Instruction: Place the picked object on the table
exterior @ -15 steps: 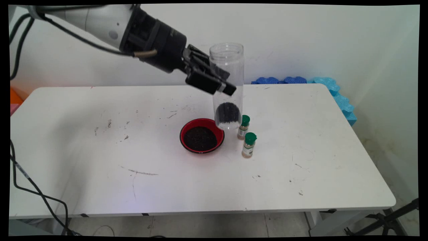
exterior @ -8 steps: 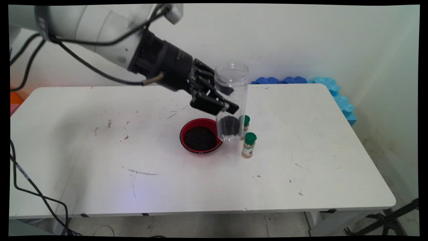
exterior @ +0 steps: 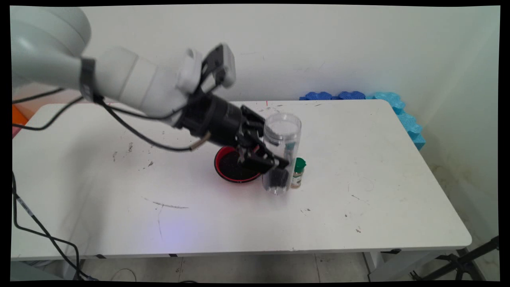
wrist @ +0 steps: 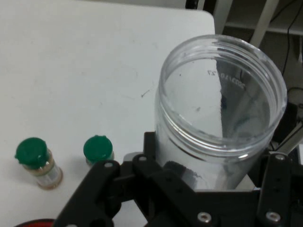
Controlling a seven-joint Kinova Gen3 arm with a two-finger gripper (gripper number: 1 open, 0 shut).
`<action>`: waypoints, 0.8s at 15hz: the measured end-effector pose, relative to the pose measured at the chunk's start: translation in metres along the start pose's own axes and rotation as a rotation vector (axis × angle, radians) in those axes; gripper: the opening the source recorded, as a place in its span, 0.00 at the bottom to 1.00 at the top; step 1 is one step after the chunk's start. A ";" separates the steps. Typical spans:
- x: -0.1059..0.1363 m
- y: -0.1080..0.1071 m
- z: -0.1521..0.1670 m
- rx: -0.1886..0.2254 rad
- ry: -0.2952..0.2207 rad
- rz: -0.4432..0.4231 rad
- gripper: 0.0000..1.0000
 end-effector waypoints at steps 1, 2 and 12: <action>-0.006 0.001 0.006 0.001 -0.005 0.001 0.00; -0.010 0.002 0.010 0.002 -0.009 0.002 0.00; -0.053 0.001 0.065 0.031 -0.035 -0.020 0.00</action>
